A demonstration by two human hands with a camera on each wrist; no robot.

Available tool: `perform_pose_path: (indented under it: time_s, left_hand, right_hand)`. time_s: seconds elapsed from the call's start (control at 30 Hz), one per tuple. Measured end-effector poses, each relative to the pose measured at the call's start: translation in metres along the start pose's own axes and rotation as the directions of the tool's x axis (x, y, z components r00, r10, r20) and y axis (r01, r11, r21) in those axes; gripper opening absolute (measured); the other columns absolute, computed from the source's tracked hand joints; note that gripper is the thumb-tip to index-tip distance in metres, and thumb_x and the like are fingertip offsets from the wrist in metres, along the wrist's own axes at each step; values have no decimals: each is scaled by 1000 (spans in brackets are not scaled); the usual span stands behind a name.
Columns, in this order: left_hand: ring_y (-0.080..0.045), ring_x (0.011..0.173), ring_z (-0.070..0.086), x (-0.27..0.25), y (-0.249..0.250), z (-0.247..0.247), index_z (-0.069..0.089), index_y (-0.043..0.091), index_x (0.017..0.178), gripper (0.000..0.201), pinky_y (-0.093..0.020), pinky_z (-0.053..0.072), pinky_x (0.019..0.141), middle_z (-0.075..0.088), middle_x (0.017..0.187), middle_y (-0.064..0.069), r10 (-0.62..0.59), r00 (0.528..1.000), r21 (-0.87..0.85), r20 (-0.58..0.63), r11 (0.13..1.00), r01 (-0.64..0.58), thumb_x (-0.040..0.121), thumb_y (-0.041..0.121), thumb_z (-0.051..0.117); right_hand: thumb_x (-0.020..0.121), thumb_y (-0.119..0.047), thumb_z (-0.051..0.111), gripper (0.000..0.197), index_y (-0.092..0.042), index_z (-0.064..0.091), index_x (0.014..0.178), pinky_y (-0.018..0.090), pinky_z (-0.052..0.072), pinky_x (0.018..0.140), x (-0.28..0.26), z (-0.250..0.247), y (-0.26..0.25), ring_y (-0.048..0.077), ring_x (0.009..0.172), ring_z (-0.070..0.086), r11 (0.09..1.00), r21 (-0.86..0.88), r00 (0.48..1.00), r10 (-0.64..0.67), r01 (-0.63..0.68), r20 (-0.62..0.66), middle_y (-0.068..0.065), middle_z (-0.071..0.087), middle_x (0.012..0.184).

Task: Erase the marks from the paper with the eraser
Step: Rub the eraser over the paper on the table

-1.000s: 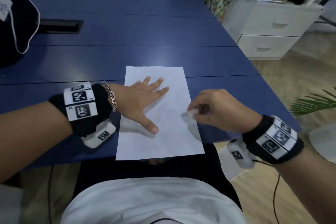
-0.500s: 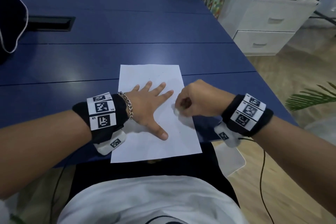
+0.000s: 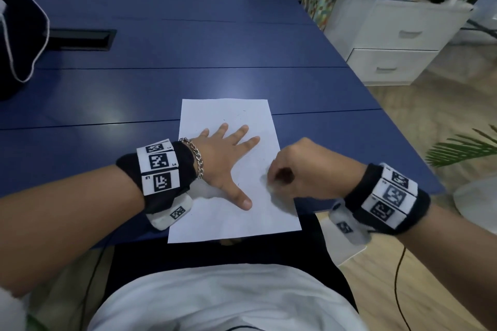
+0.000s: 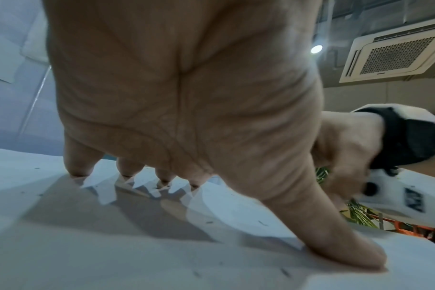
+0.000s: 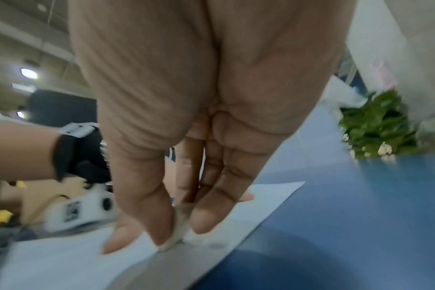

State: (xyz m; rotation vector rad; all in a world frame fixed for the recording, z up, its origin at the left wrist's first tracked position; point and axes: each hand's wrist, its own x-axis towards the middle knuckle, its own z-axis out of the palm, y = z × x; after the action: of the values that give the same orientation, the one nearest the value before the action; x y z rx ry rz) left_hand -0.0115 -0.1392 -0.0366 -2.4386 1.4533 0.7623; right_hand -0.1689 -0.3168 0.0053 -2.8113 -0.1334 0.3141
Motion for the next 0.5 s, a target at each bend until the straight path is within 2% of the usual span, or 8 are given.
perform_pose_path:
  time_s: [0.07,0.17,0.23,0.3,0.37,0.43,0.5]
  left_hand:
    - [-33,161,-27,-1,1,-1,-30,47,160,160,-63,-5,127,-37,170,13,0,1000,-4,-1,1000,0,45,106,65]
    - [-34,161,-26,-1,1,-2,-29,47,160,160,-63,-4,128,-37,170,12,3,1000,-4,-2,1000,-3,46,105,66]
    - [-34,161,-26,-2,1,-2,-30,47,160,159,-64,-4,129,-37,170,12,1,1000,-1,2,1000,-1,46,105,66]
    - [-33,161,-26,-2,1,-1,-29,47,160,159,-64,-4,129,-37,170,13,3,1000,-6,-1,1000,-3,46,105,66]
    - [-33,161,-25,-1,0,0,-28,47,161,159,-64,-3,128,-36,171,13,10,1000,-5,-13,1000,-10,46,106,65]
    - [-33,161,-25,-2,0,0,-27,47,161,159,-64,-3,128,-35,171,12,13,1000,-8,-19,1000,-13,46,105,66]
    - [-33,161,-26,-3,0,0,-30,48,160,159,-63,-5,128,-35,171,12,24,999,-14,-22,1000,-24,47,105,66]
  right_hand:
    - [88,-35,76,11,-31,81,96,16,51,67,-5,2,-9,4,73,65,999,18,997,-40,39,69,-14,75,84]
    - [85,-24,73,11,-26,81,93,25,56,69,5,-4,6,8,72,66,996,17,994,89,-88,-65,-10,74,81]
    - [84,-22,69,12,-24,79,90,27,56,67,10,-1,8,10,70,64,993,14,987,114,-113,-110,-8,73,78]
    - [84,-23,67,11,-26,77,88,20,50,63,8,6,-6,8,68,61,999,-15,998,40,-41,-49,-11,70,77]
    - [86,-26,69,11,-29,78,91,18,51,64,5,9,-15,6,70,62,1000,8,1000,1,-1,20,-12,72,81]
    - [87,-26,70,12,-27,80,95,24,57,69,9,4,-7,7,73,65,998,20,998,59,-58,-26,-10,75,84]
    - [86,-25,69,12,-23,79,92,36,60,72,13,2,4,14,73,67,992,9,986,130,-129,-107,-5,75,80]
